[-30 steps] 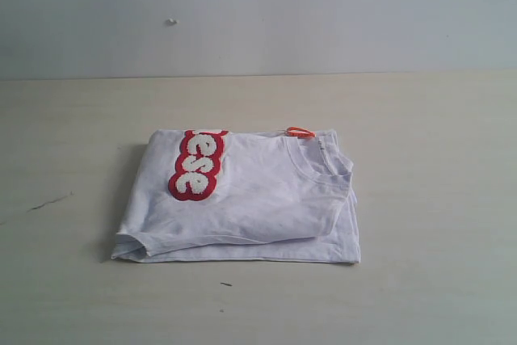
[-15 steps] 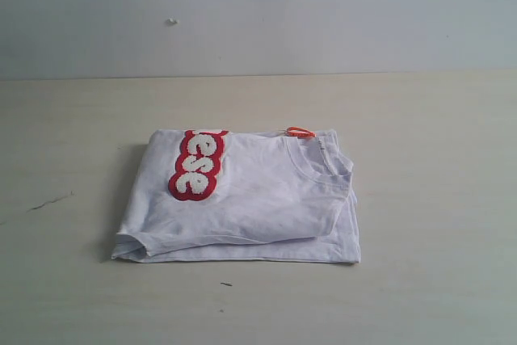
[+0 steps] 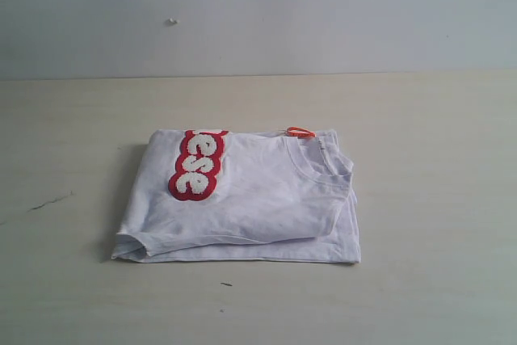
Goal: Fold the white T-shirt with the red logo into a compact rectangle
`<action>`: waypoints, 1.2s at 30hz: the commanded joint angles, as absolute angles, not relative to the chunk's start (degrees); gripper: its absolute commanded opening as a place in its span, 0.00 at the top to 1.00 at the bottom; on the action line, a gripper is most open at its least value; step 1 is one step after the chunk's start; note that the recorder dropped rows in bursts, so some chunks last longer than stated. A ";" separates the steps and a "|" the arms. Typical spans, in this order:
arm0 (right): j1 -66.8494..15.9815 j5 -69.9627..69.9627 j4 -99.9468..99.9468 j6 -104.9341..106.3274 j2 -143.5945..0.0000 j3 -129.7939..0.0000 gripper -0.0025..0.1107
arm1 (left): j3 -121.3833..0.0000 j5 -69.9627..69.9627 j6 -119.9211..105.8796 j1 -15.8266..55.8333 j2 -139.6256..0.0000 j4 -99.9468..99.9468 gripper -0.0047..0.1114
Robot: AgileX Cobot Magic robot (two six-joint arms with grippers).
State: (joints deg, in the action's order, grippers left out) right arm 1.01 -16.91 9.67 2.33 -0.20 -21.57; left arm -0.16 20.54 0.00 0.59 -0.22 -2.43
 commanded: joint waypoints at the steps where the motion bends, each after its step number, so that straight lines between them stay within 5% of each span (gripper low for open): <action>1: 1.36 -16.32 9.87 2.29 0.00 -15.29 0.98 | 0.00 20.16 0.00 0.51 0.00 -2.52 0.96; 12: 1.36 -16.15 8.39 2.29 0.00 -0.43 0.98 | 0.00 20.16 0.00 0.51 0.00 -2.52 0.96; 36: 1.36 -14.46 8.58 2.29 0.00 0.00 0.98 | 0.00 20.16 0.00 0.51 0.00 -2.52 0.96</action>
State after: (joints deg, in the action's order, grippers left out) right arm 1.01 -15.65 8.82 2.33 -0.26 -0.24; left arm -0.16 20.54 0.00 0.59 -0.22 -2.43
